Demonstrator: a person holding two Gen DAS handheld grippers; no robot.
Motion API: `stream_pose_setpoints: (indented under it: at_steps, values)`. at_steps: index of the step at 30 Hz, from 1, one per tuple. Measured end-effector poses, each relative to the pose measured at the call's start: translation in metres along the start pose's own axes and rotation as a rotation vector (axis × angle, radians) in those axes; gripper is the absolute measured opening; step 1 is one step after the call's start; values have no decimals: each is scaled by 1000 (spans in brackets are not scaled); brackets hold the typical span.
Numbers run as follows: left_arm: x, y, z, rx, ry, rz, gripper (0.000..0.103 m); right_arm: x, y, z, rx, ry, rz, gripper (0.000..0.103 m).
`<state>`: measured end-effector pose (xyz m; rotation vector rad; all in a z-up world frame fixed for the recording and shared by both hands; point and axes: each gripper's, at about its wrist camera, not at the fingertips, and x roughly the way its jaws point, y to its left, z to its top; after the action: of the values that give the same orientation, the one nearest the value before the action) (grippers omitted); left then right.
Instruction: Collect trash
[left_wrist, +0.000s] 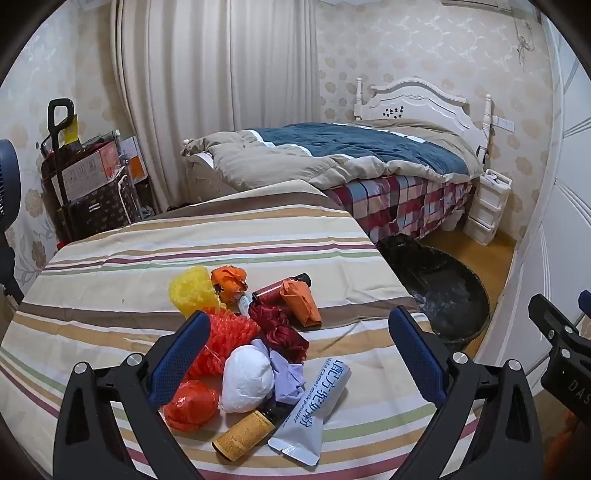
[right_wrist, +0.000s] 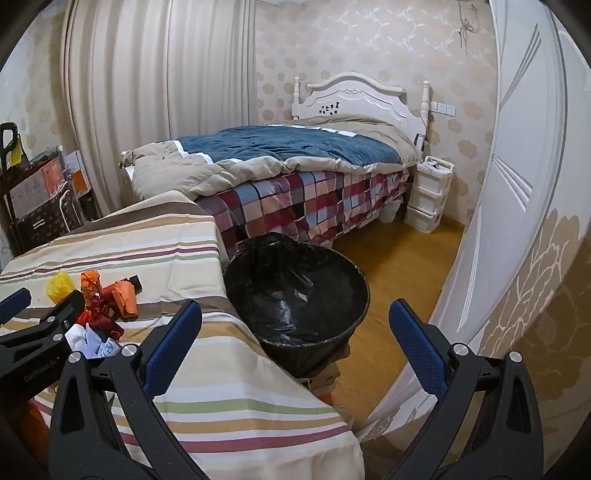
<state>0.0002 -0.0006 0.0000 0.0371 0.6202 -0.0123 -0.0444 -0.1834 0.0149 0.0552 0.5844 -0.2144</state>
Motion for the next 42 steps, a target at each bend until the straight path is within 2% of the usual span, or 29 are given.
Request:
stream_pose_setpoints:
  at_steps: [3,4,42]
  values:
    - [0,4,0,-20,-3,-20,96,0,1,-1,-4,-1,-3,99]
    - [-2,3,0,-7,-7,-4,96,0,2,-1,-5,-2,-3,99]
    - [-2,2,0,-13,19,-3,96,-1,3,-1,-11,-2,-6,99]
